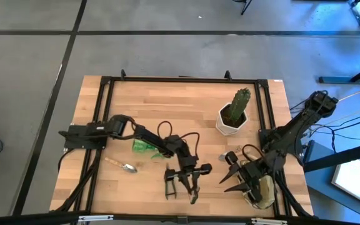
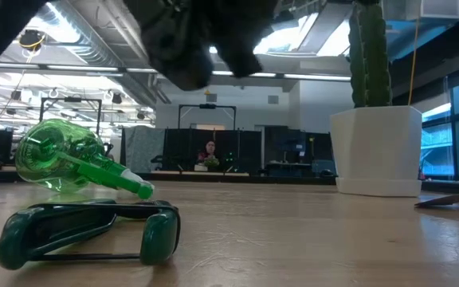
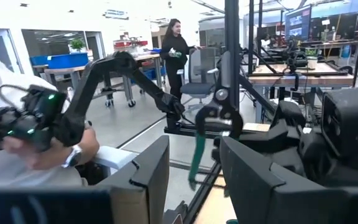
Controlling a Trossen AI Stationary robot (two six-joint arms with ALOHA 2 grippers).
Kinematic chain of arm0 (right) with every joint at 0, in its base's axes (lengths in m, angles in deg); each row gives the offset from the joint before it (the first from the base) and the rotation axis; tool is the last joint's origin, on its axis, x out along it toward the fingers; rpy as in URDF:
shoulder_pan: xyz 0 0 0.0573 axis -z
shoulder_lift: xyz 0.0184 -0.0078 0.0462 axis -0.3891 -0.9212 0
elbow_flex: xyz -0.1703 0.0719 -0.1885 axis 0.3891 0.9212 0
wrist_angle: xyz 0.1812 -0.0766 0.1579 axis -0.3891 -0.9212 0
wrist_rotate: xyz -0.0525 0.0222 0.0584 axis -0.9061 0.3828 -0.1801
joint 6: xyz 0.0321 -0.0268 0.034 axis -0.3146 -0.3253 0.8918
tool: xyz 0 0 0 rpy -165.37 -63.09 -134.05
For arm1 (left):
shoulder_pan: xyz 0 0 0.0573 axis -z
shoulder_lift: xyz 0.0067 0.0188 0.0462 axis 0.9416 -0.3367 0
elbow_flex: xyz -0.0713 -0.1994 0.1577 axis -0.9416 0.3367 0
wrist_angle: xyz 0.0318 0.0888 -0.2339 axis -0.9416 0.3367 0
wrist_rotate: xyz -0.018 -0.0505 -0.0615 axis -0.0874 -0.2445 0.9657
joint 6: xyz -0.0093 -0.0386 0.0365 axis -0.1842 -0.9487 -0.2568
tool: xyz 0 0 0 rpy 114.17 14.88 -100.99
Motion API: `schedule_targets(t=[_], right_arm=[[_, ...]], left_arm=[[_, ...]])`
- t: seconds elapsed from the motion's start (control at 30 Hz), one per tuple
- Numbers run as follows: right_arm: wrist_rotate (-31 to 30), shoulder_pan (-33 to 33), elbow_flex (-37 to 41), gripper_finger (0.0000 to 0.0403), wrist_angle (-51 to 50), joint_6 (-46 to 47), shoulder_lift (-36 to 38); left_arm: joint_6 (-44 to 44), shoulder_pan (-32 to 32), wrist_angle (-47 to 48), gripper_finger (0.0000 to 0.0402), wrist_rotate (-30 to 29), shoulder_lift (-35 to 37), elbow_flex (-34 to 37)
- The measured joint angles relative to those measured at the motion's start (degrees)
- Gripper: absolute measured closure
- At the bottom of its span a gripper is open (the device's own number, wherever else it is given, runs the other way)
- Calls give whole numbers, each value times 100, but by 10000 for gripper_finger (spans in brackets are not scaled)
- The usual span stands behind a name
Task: Pick & Place Garden tools in Gardening bag
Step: Put the top grafting pruner into the side pocket of the white bag
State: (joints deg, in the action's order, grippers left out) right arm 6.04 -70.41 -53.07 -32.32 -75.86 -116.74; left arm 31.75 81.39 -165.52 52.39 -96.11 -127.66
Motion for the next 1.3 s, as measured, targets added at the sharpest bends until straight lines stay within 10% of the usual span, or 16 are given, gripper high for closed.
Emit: schedule_targets(t=[0.73, 1.3], right_arm=[[310, 36, -9, 258, 258, 126, -4], [267, 3, -9, 258, 46, 818, -37]], left_arm=[[-93, -275, 42, 343, 1087, -342, -1151], [685, -321, 1143, 343, -254, -342, -1151]])
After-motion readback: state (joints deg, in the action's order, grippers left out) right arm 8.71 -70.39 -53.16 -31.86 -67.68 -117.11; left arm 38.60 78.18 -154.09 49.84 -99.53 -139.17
